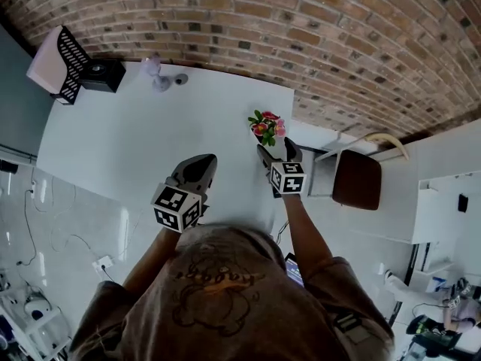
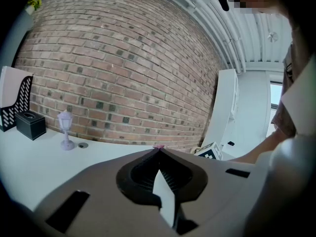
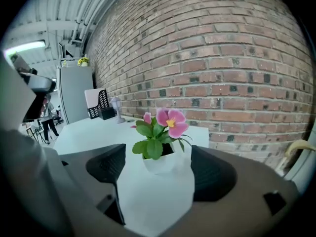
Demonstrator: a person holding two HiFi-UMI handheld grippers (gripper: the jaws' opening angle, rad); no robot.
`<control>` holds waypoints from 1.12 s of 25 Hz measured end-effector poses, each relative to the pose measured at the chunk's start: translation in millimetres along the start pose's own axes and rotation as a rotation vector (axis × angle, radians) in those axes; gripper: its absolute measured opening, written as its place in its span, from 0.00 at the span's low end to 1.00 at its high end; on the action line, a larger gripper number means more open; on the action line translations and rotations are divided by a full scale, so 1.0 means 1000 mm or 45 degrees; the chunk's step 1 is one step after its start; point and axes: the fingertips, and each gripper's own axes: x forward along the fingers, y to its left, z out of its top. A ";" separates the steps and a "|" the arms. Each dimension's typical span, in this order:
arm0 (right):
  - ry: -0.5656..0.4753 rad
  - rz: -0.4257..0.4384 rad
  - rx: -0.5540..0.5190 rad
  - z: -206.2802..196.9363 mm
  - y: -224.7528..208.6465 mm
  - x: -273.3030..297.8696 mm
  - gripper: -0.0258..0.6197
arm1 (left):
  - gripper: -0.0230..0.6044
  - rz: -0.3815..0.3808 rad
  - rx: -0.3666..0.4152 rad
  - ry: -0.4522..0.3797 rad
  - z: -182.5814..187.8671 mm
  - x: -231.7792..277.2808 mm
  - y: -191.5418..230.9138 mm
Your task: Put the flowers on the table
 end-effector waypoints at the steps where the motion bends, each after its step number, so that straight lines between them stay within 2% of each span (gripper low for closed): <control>1: -0.010 -0.006 0.005 0.003 0.000 -0.006 0.67 | 0.07 -0.010 0.001 -0.001 0.001 0.001 -0.001; 15: -0.220 -0.009 0.058 0.058 0.021 -0.104 0.66 | 0.07 -0.165 0.072 0.006 0.010 0.016 -0.024; 28: -0.328 -0.039 0.144 0.068 0.031 -0.177 0.61 | 0.07 -0.227 0.115 -0.018 0.021 0.026 -0.040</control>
